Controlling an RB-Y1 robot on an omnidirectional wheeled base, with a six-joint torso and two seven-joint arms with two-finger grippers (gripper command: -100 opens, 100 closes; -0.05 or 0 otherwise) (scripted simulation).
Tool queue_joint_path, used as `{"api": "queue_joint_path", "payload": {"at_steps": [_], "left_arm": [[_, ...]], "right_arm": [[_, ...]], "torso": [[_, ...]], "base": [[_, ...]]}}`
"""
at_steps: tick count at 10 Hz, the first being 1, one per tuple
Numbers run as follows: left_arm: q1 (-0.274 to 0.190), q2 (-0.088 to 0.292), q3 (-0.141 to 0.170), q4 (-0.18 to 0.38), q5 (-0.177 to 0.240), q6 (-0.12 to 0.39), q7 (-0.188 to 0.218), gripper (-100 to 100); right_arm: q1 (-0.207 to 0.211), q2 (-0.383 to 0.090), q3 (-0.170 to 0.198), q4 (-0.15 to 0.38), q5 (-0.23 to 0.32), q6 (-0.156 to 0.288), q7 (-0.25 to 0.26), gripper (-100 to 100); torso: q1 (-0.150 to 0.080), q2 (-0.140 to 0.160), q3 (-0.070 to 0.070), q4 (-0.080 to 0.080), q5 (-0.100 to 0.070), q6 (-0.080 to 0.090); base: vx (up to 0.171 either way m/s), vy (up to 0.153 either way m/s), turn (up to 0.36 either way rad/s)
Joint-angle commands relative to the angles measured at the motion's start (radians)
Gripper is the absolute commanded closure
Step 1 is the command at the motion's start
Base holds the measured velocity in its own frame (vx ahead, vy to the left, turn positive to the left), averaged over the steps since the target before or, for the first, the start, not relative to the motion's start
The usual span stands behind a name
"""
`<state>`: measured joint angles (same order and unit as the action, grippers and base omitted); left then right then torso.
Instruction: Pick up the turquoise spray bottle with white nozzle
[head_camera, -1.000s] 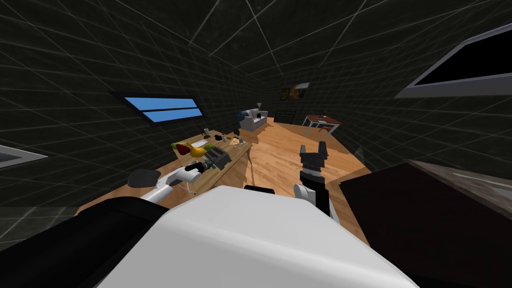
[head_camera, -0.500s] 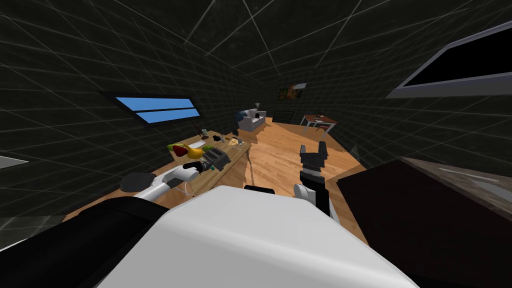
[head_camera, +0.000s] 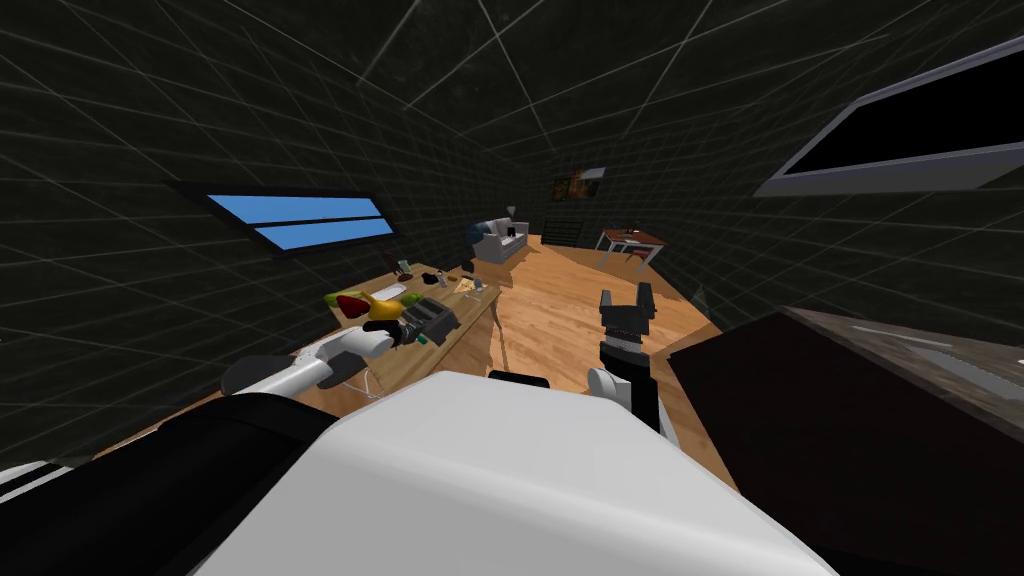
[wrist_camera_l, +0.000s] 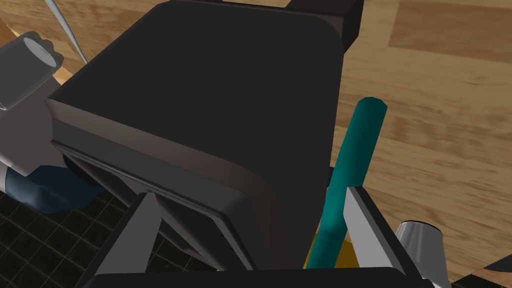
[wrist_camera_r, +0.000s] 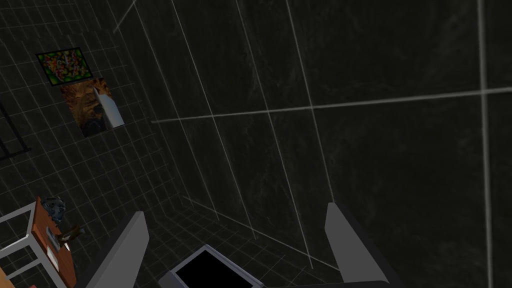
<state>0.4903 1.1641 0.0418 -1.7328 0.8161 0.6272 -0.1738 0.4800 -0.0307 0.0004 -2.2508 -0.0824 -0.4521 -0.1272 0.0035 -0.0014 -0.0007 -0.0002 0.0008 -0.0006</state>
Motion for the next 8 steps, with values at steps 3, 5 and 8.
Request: {"api": "queue_joint_path", "payload": {"at_steps": [3,5,8], "left_arm": [[0.001,0.053,-0.009,0.004,0.117,0.055,-0.009,-100],[0.002,0.089,-0.015,0.006,0.178,0.09,-0.014,-100],[0.002,0.159,-0.026,0.013,0.266,0.157,-0.026,-100]], "right_arm": [[0.0,0.0,0.0,0.0,0.0,0.0,0.0,0],[0.0,0.0,0.0,0.0,0.0,0.0,0.0,0],[0.0,0.0,0.0,0.0,0.0,0.0,0.0,0]], "torso": [[0.0,0.001,0.0,0.0,0.0,0.0],[0.0,0.0,0.0,0.0,0.0,0.0],[0.003,-0.001,-0.001,-0.001,0.001,-0.001]], "base": [[0.003,0.041,-0.061],[0.013,0.046,-0.059],[0.005,0.056,-0.065]]}}
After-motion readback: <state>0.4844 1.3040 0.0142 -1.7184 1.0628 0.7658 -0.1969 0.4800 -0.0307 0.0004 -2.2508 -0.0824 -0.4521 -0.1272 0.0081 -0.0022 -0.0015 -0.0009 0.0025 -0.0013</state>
